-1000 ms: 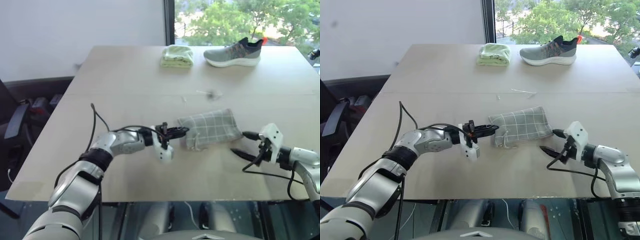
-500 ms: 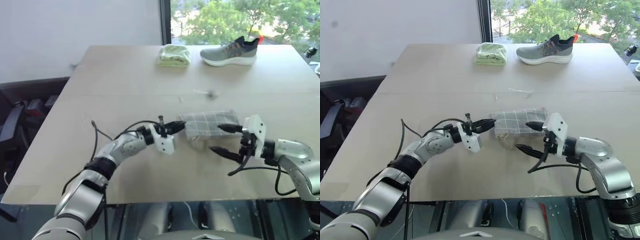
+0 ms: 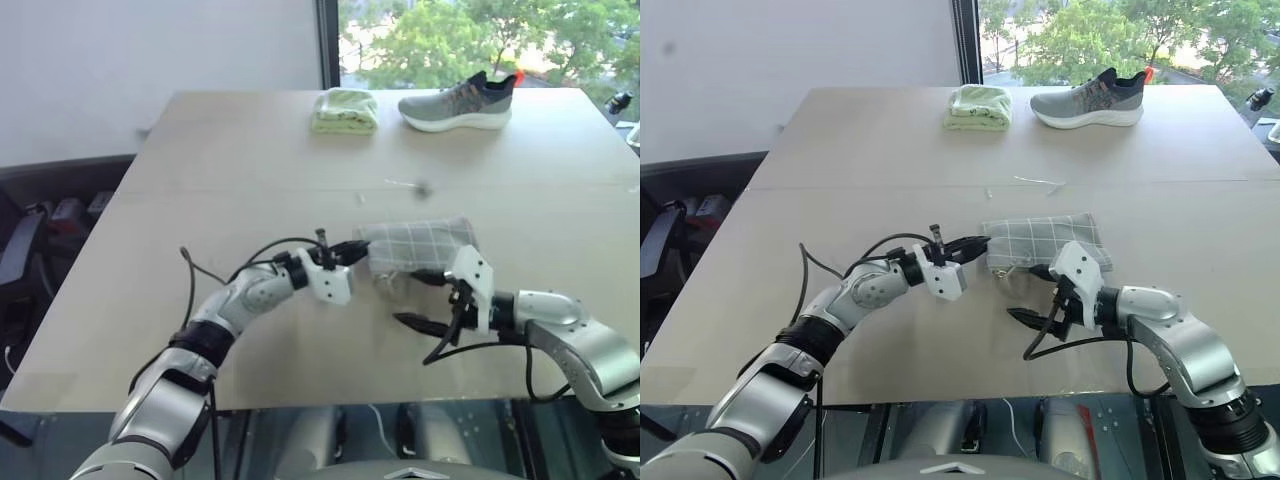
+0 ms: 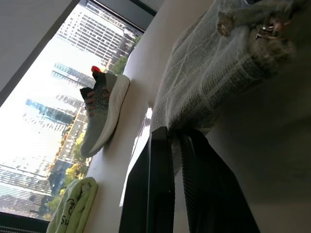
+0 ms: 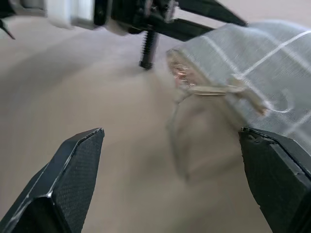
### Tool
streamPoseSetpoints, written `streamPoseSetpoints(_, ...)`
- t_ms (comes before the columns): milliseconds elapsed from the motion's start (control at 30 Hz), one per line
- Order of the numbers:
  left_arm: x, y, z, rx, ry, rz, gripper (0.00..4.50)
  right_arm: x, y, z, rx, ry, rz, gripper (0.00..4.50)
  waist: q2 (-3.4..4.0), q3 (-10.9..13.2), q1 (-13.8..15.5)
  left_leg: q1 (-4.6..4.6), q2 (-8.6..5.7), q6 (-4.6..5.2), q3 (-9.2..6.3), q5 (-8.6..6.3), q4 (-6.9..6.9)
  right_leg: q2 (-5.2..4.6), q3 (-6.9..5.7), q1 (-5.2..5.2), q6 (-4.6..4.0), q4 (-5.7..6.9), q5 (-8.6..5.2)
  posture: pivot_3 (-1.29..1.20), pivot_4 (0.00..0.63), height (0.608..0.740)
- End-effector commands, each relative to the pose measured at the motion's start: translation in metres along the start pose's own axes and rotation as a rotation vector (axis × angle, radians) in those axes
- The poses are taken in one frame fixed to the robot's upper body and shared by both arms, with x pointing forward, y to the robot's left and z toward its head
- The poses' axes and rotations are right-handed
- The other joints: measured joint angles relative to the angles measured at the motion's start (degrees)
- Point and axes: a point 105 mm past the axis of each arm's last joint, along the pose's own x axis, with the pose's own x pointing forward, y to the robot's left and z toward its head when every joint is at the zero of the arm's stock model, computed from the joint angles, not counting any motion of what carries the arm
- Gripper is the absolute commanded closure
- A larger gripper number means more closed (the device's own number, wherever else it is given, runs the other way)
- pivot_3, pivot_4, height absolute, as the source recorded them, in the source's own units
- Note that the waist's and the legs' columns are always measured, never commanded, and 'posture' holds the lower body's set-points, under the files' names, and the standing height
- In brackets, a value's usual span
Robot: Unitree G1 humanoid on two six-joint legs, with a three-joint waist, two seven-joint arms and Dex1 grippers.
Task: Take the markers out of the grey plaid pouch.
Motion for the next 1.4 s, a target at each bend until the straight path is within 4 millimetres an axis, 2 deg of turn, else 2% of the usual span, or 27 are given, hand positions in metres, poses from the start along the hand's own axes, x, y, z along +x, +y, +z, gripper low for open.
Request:
streamPoseSetpoints(33, 0.003, 0.008, 0.006, -0.003, -0.024, 0.042, 4.23, 0.004, 0.007, 0.005, 0.051, -0.016, 0.006, 0.0, -0.01, 0.0, 0.0, 0.0, 0.02, 0.0, 0.0, 0.0, 0.0, -0.01, 0.01, 0.0, 0.0, 0.0, 0.0, 0.0, 0.15, 0.74)
streamPoseSetpoints(133, 0.004, 0.008, 0.008, -0.011, -0.025, 0.049, 4.23, 0.012, 0.004, 0.002, 0.082, -0.012, -0.026, 0.0, -0.01, 0.0, 0.0, 0.0, 0.01, 0.01, -0.02, 0.0, 0.0, 0.0, 0.02, -0.01, 0.0, 0.01, 0.0, 0.0, 0.15, 0.74)
streamPoseSetpoints(233, 0.005, 0.008, 0.01, -0.02, -0.028, 0.057, 4.23, 0.021, -0.011, -0.002, 0.113, -0.008, -0.111, 0.0, -0.02, 0.0, -0.1, 0.0, 0.01, 0.01, -0.01, 0.0, 0.0, 0.01, 0.02, -0.01, 0.0, 0.02, 0.0, 0.0, 0.15, 0.74)
streamPoseSetpoints(333, 0.005, 0.008, 0.012, -0.026, -0.028, 0.064, 4.23, 0.025, -0.015, -0.006, 0.123, 0.001, -0.135, 0.0, -0.02, 0.0, -0.1, 0.0, -0.01, 0.0, 0.0, 0.0, 0.0, 0.02, -0.01, -0.02, 0.0, 0.03, 0.0, 0.0, 0.15, 0.74)
streamPoseSetpoints(433, 0.004, 0.008, 0.012, -0.04, -0.02, 0.073, 4.26, 0.026, -0.019, -0.004, 0.142, -0.026, -0.156, 0.76, -0.02, 0.0, -0.1, -0.02, -0.04, -0.08, 0.0, 0.05, 0.0, 0.02, -0.03, -0.02, 0.0, 0.02, 0.0, 0.0, 0.15, 0.74)
streamPoseSetpoints(633, 0.002, 0.007, 0.011, -0.056, -0.005, 0.081, 4.26, 0.021, -0.024, -0.003, 0.19, -0.053, -0.184, 3.48, -0.02, 0.0, -0.2, -0.02, -0.04, -0.05, 0.01, 0.03, 0.0, 0.05, -0.03, -0.03, 0.0, 0.03, 0.0, 0.0, 0.15, 0.74)
streamPoseSetpoints(733, 0.001, 0.008, 0.01, -0.061, 0.001, 0.086, 4.26, 0.019, -0.03, 0.002, 0.244, -0.112, -0.22, 4.48, -0.02, 0.0, -0.3, -0.02, -0.02, 0.0, 0.0, 0.0, 0.0, 0.08, -0.04, -0.03, 0.0, 0.05, 0.0, 0.0, 0.15, 0.74)
streamPoseSetpoints(833, 0.0, 0.008, 0.01, -0.065, 0.007, 0.09, 4.26, 0.016, -0.037, 0.007, 0.305, -0.169, -0.268, 4.48, -0.02, 0.0, -0.3, -0.01, -0.01, 0.0, -0.02, 0.0, 0.0, 0.08, -0.04, -0.03, 0.0, 0.08, 0.01, 0.0, 0.15, 0.74)
streamPoseSetpoints(933, -0.003, 0.009, 0.01, -0.076, 0.015, 0.102, 4.26, 0.006, -0.053, 0.012, 0.438, -0.271, -0.351, 4.48, -0.02, 0.0, -0.3, 0.0, -0.01, 0.0, -0.01, 0.01, 0.0, 0.08, -0.03, -0.03, 0.0, 0.09, 0.01, 0.0, 0.15, 0.74)
streamPoseSetpoints(1067, -0.005, 0.011, 0.01, -0.086, 0.024, 0.117, 4.26, -0.015, -0.082, 0.006, 0.6, -0.365, -0.518, 4.48, -0.01, 0.0, -0.2, 0.0, -0.02, -0.01, -0.01, 0.01, 0.0, 0.07, 0.01, -0.04, -0.01, 0.1, 0.01, 0.0, 0.15, 0.74)
streamPoseSetpoints(1267, -0.008, 0.013, 0.009, -0.094, 0.039, 0.129, 4.26, -0.051, -0.117, 0.008, 0.707, -0.514, -0.727, 4.48, 0.0, 0.0, -0.4, -0.01, -0.05, -0.01, 0.03, 0.01, -0.01, 0.08, 0.05, -0.1, -0.01, 0.15, 0.01, 0.0, 0.15, 0.74)
streamPoseSetpoints(1400, -0.009, 0.014, 0.006, -0.094, 0.048, 0.131, 4.26, -0.051, -0.118, 0.015, 0.701, -0.524, -0.709, 4.48, 0.0, 0.0, -1.0, 0.01, -0.07, 0.01, 0.06, 0.0, -0.01, 0.08, 0.09, -0.19, -0.01, 0.4, 0.01, 0.0, 0.15, 0.74)
